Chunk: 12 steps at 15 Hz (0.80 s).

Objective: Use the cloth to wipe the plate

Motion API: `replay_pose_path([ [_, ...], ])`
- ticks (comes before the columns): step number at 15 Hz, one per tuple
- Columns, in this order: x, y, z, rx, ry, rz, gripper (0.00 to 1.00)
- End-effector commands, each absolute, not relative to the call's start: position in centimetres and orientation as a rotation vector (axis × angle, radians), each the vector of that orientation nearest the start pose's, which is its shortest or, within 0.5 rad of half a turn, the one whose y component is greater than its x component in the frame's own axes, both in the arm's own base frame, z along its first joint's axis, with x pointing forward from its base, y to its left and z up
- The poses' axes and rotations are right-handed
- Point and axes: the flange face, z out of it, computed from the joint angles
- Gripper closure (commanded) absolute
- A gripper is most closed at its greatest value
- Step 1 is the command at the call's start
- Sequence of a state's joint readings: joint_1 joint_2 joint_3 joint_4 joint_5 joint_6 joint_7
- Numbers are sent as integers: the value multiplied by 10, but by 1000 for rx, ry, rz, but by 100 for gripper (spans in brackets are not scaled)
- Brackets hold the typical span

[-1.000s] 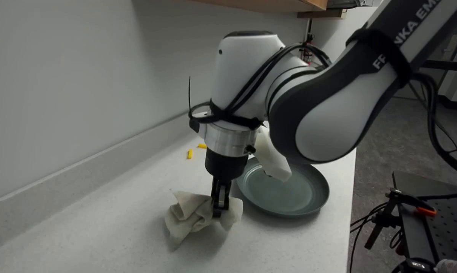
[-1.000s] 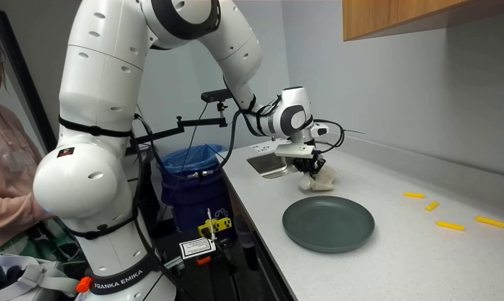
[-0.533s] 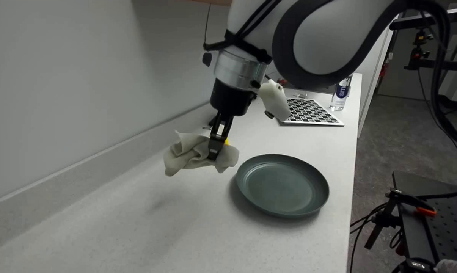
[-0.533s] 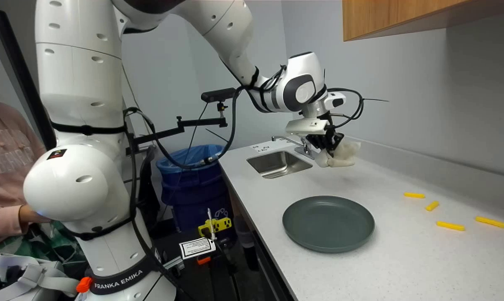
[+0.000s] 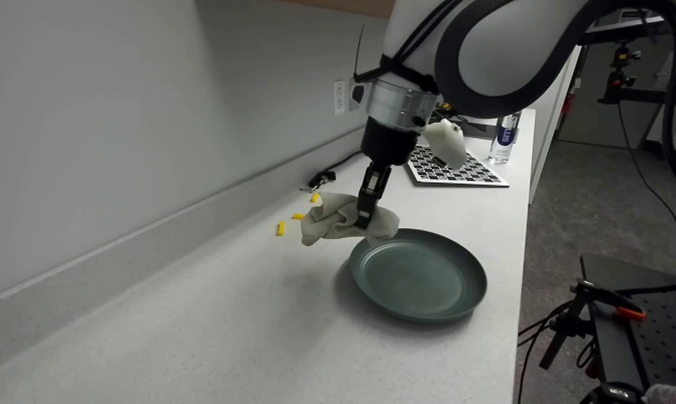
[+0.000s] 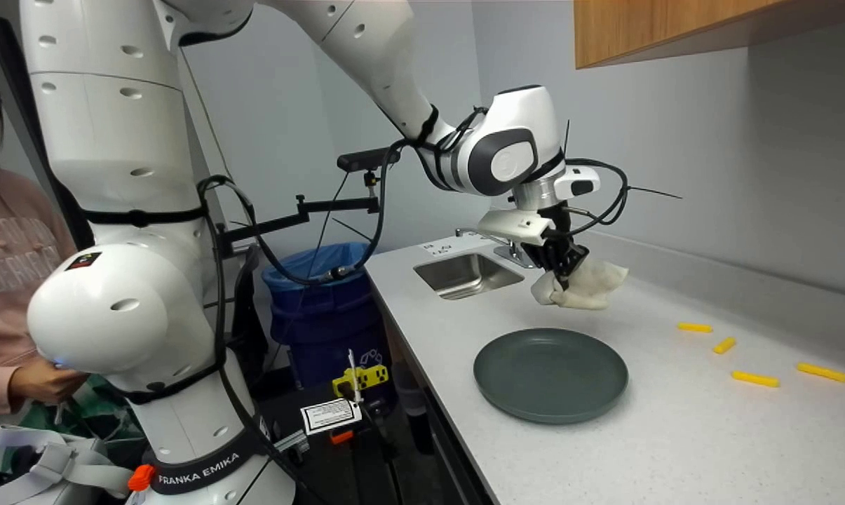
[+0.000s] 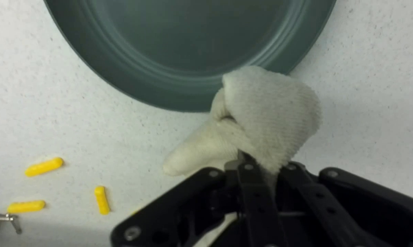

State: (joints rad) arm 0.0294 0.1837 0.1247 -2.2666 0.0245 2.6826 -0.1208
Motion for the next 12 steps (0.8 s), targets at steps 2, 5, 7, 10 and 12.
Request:
replay_pose_path([
  [2, 527, 60, 297, -3063, -269, -217, 98],
  [5, 527, 49, 294, -3042, -162, -162, 98],
  [7, 528, 44, 295, -3022, -108, -151, 98],
  [10, 528, 39, 296, -3014, -66, -152, 98],
  [12, 528, 34, 297, -3033, -74, -165, 98],
])
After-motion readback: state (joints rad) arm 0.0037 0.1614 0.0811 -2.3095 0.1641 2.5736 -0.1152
